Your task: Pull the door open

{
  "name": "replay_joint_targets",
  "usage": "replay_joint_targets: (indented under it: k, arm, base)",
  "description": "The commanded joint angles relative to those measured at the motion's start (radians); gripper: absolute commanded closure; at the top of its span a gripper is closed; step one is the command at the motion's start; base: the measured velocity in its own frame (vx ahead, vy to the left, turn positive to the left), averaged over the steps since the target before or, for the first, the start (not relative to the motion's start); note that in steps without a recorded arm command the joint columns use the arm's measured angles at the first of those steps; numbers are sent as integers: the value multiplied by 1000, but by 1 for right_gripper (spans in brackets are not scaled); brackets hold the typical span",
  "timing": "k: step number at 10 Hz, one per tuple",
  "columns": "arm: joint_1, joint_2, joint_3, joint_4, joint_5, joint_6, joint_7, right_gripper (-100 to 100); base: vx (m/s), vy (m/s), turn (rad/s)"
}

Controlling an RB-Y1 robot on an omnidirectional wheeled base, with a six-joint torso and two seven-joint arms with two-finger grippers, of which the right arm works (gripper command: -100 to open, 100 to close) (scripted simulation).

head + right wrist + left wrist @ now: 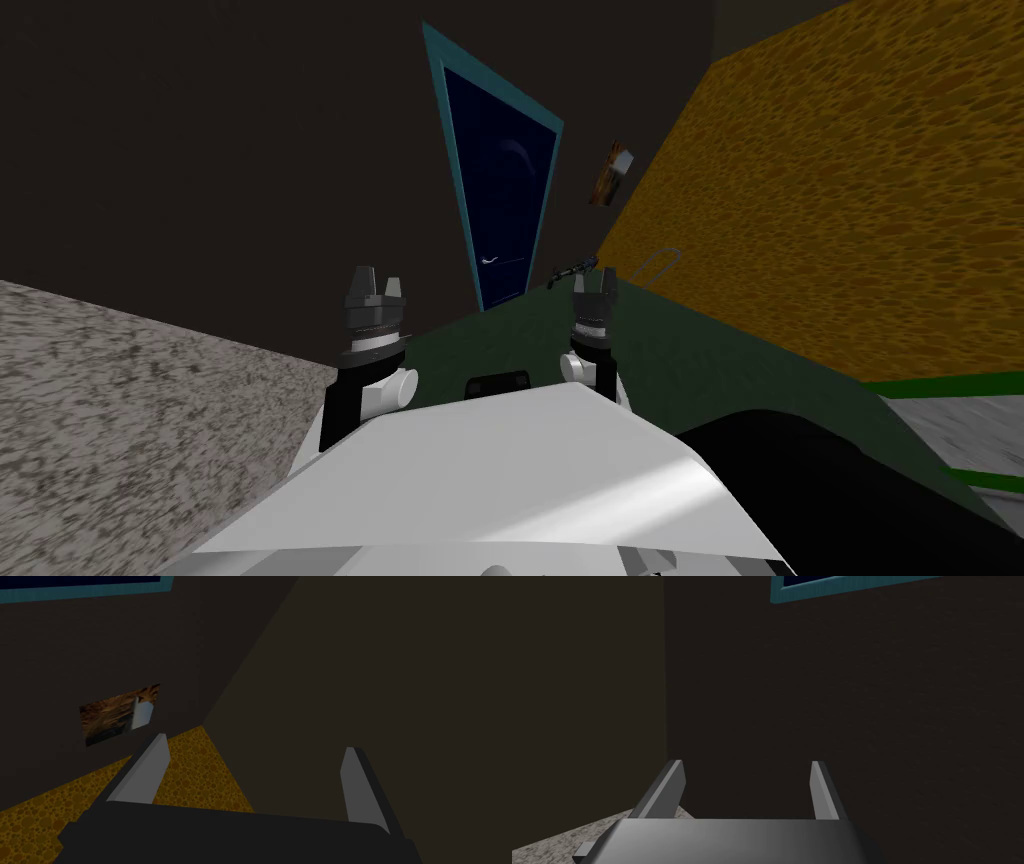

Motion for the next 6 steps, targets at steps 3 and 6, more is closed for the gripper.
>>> replay_joint_targets:
  k: [3,6]
  arm:
    - [-35,-20,-8,84,-7,-6,-2,-100]
    - [-63,-34,-14,150,-13,-10,-4,-100]
  base:
    - [75,3,113]
    - [73,3,82]
